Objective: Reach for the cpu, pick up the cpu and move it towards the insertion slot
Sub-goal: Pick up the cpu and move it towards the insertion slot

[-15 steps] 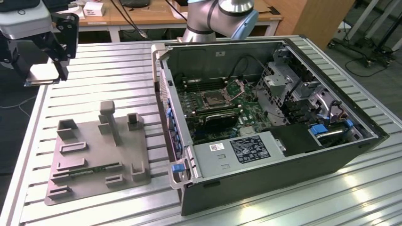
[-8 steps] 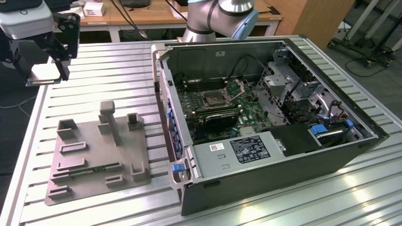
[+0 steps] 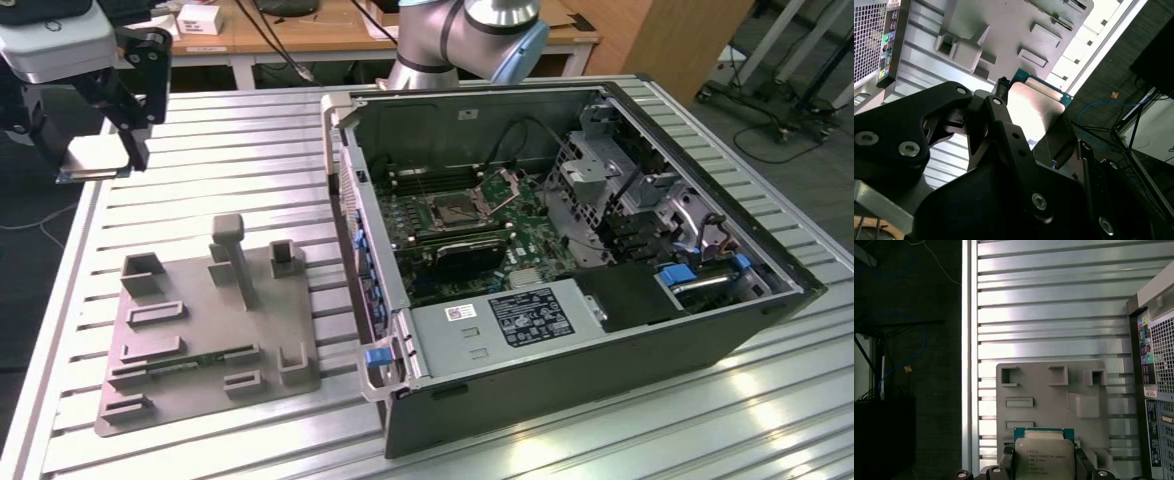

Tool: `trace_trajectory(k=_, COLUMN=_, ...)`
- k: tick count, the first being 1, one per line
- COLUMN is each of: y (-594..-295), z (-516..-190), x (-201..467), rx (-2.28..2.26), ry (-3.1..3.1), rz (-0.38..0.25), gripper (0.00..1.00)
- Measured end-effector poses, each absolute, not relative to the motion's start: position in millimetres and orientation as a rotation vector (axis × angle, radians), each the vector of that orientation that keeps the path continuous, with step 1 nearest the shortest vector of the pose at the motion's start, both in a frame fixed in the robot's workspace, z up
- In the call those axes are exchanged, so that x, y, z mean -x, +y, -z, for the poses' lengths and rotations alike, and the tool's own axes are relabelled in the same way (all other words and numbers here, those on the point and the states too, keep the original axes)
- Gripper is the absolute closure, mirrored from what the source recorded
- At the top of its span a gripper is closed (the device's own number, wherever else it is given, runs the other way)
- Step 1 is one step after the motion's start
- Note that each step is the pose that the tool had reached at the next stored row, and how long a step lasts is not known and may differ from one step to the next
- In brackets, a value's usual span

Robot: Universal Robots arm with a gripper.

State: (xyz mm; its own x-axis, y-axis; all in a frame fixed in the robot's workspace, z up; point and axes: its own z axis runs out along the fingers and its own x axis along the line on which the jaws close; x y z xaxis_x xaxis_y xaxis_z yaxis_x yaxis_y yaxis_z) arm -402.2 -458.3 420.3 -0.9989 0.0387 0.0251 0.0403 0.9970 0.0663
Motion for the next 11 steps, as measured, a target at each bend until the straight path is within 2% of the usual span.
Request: trace_trajectory(k=11, y=-458.0, z=-420.3, x=397.3, rx=0.062, ry=-3.115, rz=0.104, gripper=0.46)
